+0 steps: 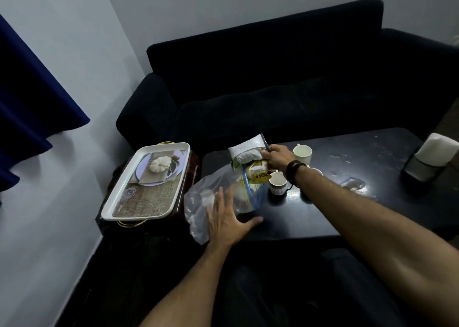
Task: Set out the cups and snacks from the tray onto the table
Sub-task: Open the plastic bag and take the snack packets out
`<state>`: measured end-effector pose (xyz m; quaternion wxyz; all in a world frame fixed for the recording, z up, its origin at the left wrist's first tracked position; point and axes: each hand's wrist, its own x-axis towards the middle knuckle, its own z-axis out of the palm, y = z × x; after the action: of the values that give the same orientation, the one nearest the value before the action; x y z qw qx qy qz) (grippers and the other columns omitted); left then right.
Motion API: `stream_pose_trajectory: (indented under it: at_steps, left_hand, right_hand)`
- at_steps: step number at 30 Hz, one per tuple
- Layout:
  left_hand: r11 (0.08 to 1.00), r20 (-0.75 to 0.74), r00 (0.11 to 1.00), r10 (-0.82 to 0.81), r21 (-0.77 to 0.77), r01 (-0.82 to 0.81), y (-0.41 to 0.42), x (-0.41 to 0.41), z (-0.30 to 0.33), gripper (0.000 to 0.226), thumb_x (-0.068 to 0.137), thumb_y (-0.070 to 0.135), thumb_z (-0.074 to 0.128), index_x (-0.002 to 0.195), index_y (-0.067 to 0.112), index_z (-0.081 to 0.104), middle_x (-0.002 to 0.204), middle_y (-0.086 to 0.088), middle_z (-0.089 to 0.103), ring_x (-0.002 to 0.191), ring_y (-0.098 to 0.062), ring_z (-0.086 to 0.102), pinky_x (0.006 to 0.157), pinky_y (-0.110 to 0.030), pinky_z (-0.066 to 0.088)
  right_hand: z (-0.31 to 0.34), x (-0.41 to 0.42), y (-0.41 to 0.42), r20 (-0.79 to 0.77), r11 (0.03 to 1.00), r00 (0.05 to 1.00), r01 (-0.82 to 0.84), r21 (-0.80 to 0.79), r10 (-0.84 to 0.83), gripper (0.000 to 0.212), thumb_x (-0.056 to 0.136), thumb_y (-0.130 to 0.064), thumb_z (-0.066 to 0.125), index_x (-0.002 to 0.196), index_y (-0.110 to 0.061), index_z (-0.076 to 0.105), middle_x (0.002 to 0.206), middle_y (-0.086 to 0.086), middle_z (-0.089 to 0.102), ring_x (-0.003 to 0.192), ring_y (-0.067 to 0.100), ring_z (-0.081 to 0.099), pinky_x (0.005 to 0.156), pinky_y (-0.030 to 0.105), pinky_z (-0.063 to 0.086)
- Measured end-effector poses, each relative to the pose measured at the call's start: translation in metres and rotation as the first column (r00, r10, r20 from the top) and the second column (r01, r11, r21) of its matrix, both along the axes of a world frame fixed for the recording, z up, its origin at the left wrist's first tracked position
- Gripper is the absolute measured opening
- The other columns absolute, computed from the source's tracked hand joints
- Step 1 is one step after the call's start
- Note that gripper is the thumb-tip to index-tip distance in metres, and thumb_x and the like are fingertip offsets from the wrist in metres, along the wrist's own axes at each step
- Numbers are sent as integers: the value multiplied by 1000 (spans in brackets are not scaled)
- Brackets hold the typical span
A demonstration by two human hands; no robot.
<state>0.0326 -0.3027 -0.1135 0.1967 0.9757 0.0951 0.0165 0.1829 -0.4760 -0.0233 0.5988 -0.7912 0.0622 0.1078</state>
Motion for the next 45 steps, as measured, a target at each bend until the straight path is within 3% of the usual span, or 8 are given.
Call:
stream_pose_trajectory:
  at_steps: [6, 16, 23, 28, 35, 38, 41, 45]
  left_hand:
    - [946, 127, 943, 309, -143, -291, 17, 2, -9, 56, 96, 22, 52, 149, 34, 39, 160, -2, 32, 146, -25, 31, 113, -53, 34]
    - [739, 323, 730, 602, -572, -355, 34, 17, 16, 55, 91, -8, 42, 143, 7, 50, 148, -16, 49, 136, -32, 47, 111, -32, 33]
    - [813, 360, 797, 485, -520, -260, 50, 20, 4, 39, 105, 20, 38, 139, 10, 56, 141, -17, 55, 130, -33, 53, 102, -47, 47]
    - [825, 389, 800, 456, -522, -216, 57, 23, 3, 37, 105, 18, 40, 137, 13, 58, 134, -10, 62, 118, -27, 62, 93, -28, 50]
    - [874, 447, 807, 385, -458, -162, 62, 27, 16, 35, 104, 14, 44, 134, 10, 60, 129, -11, 66, 116, -25, 63, 95, -40, 52]
    - [880, 461, 803, 377, -449, -154, 66, 27, 27, 29, 103, 16, 46, 122, 7, 66, 106, -11, 71, 96, -25, 67, 73, -28, 49]
    - [774, 375, 802, 464, -611, -162, 70, 31, 48, 38, 99, 31, 47, 111, 4, 71, 84, -10, 69, 78, -26, 66, 60, -26, 44]
    - [423, 200, 778, 595, -901, -92, 71, 38, 89, 30, 101, 31, 51, 92, 15, 74, 85, 2, 70, 80, -8, 66, 73, -33, 55]
  right_hand:
    - [3, 17, -2, 53, 993, 994, 95, 75, -99, 24, 89, -24, 65, 67, -17, 57, 88, 13, 62, 100, 37, 66, 94, 53, 53]
    - [-30, 35, 42, -33, 974, 975, 220, 52, -219, 21, 92, -28, 58, 97, -9, 65, 104, 13, 66, 101, 27, 61, 89, 31, 46]
    - [-63, 34, 99, -157, 986, 974, 151, -70, -161, 35, 95, -30, 54, 116, -5, 67, 125, 17, 64, 122, 34, 55, 101, 33, 42]
    - [-70, 41, 106, -218, 983, 963, 135, -123, -159, 39, 93, -32, 59, 124, -9, 66, 130, 13, 63, 124, 31, 56, 105, 31, 44]
    - [-66, 43, 106, -227, 950, 969, 23, -311, -98, 46, 89, -32, 61, 129, -9, 61, 135, 15, 59, 124, 31, 57, 104, 35, 47]
    - [-58, 33, 108, -132, 898, 987, 26, -438, -93, 55, 84, -37, 66, 132, -12, 53, 140, 16, 45, 130, 33, 47, 105, 39, 44]
    - [-45, 29, 104, 123, 905, 992, 91, -416, -43, 51, 82, -37, 69, 125, -14, 55, 133, 13, 49, 126, 31, 48, 105, 42, 43]
    - [-14, 25, 88, 82, 989, 989, -128, 73, 122, 60, 86, -47, 68, 131, -11, 53, 134, 9, 57, 123, 25, 55, 103, 46, 48]
